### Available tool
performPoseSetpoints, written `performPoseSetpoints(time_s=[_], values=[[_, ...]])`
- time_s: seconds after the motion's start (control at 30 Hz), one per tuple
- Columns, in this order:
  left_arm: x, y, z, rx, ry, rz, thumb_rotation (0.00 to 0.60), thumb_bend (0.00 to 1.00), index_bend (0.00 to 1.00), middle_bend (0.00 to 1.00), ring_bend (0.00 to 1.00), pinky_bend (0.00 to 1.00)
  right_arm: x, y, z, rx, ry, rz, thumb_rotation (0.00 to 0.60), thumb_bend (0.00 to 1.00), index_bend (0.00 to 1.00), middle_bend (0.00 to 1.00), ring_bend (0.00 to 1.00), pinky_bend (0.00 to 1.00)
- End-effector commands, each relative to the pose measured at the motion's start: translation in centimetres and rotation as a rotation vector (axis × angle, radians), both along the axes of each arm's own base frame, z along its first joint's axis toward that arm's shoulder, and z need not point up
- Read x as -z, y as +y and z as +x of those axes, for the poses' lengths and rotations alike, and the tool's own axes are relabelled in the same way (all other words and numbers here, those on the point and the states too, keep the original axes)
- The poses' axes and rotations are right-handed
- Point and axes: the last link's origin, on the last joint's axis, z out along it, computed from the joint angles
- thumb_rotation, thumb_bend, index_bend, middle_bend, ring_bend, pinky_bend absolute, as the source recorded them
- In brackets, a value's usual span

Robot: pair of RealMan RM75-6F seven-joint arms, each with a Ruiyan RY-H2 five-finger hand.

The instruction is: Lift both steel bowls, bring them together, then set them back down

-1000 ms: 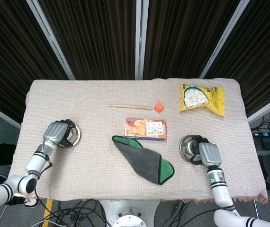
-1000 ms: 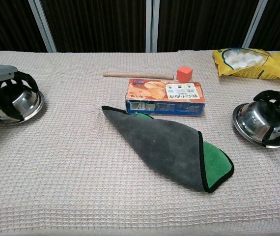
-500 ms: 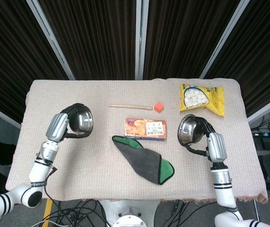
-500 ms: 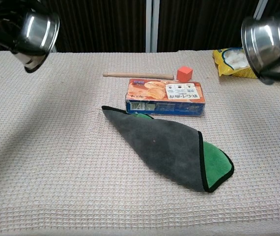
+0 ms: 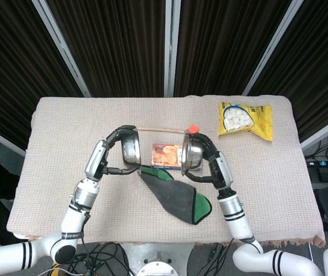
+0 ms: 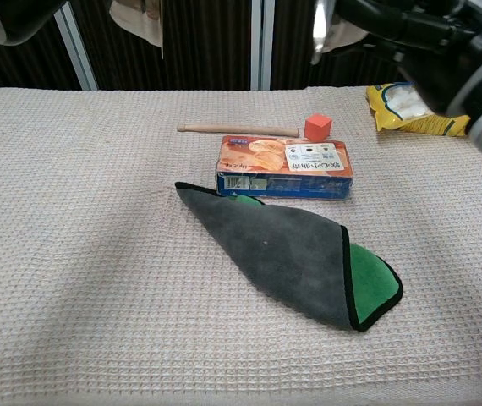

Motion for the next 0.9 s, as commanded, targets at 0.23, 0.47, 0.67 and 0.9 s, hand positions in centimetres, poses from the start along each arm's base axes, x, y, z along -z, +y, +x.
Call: performPoseSetpoints(time_s=[0.23,0.47,0.67,0.9], values=[[0.7,0.1,1.5,0.032,0.004,-0.015,0.600,0.14,0.44,0.48,0.50,0.73,2.4,-1.0,4.4,-0.108,-0.022,0.094,0.600,0.17,0.59,0.41,0.35,0.47],[1.2,-0.5,2.0,0.038,0.018,-0.006,0.600,0.14,0.44,0.48,0.50,0.73,3.2,-2.0,6.0,-0.128,-0.010,0.102,0.600,0.17,0.59,0.41,0.35,0.47],[0.9,-0.1,1.6,0.002,0.010,0.036,0.600,0.14,0.44,0.48,0.50,0.73,3.1,-1.9,4.8,-0.089,-0.012,0.072,0.600,0.18,0.59,0.41,0.35,0.47],[1.6,0.3,1.8,0.008,0.040,0.064,0.600,0.14,0.44,0.48,0.50,0.73,3.8,-2.0,6.2,-0.105,-0.041,0.096,0.600,0.18,0.59,0.41,0.35,0.47]])
